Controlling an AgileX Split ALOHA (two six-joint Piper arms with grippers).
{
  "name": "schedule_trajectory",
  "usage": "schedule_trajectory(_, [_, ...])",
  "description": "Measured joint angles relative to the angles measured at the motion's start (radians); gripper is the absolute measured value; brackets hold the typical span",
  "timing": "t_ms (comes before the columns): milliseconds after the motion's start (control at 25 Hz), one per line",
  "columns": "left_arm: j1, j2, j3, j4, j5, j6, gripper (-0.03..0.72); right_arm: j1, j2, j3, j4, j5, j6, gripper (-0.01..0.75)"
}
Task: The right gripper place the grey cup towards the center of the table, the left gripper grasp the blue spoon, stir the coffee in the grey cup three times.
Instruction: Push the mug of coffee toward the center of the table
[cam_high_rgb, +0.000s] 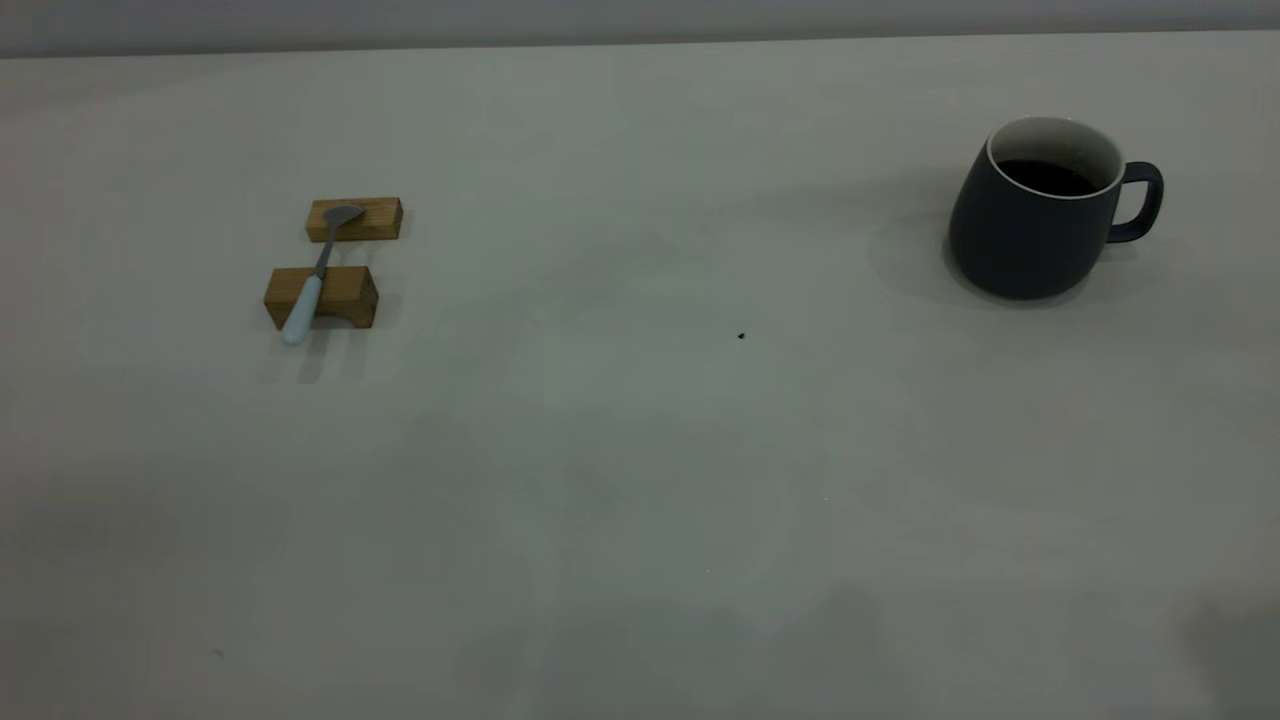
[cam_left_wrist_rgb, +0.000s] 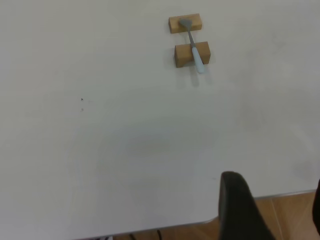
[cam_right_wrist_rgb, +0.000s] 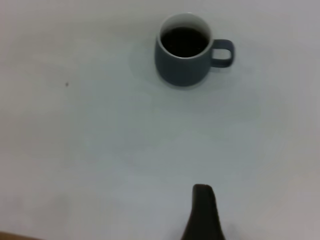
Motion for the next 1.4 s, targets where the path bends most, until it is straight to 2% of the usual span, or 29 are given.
schedule_trajectory(360, [0.0, 0.0, 0.0, 0.0, 0.0, 0.0, 0.436, 0.0, 0.531, -0.198, 0.094, -0.09, -0.417, 0.601])
schedule_trajectory(520, [0.0, 0.0, 0.0, 0.0, 0.0, 0.0, 0.436, 0.0, 0.716, -0.267, 0.211, -0.15, -0.62, 0.592])
schedule_trajectory(680, [0.0, 0.0, 0.0, 0.0, 0.0, 0.0, 0.436, 0.0, 0.901, -0.332, 0.326, -0.176, -0.888, 0.593])
schedule_trajectory(920, [0.0, 0.0, 0.0, 0.0, 0.0, 0.0, 0.436, -0.016, 1.172, -0.492, 0.463, -0.18, -1.429, 0.592])
schedule_trajectory(1000, [0.0, 0.0, 0.0, 0.0, 0.0, 0.0, 0.436, -0.026, 1.245, -0.551, 0.502, -0.18, -1.537, 0.592])
schedule_trajectory(1200, [0.0, 0.0, 0.0, 0.0, 0.0, 0.0, 0.436, -0.066, 1.354, -0.647, 0.511, -0.181, -1.715, 0.592])
schedule_trajectory(1400, [0.0, 0.0, 0.0, 0.0, 0.0, 0.0, 0.436, -0.125, 1.425, -0.721, 0.528, -0.186, -1.801, 0.592])
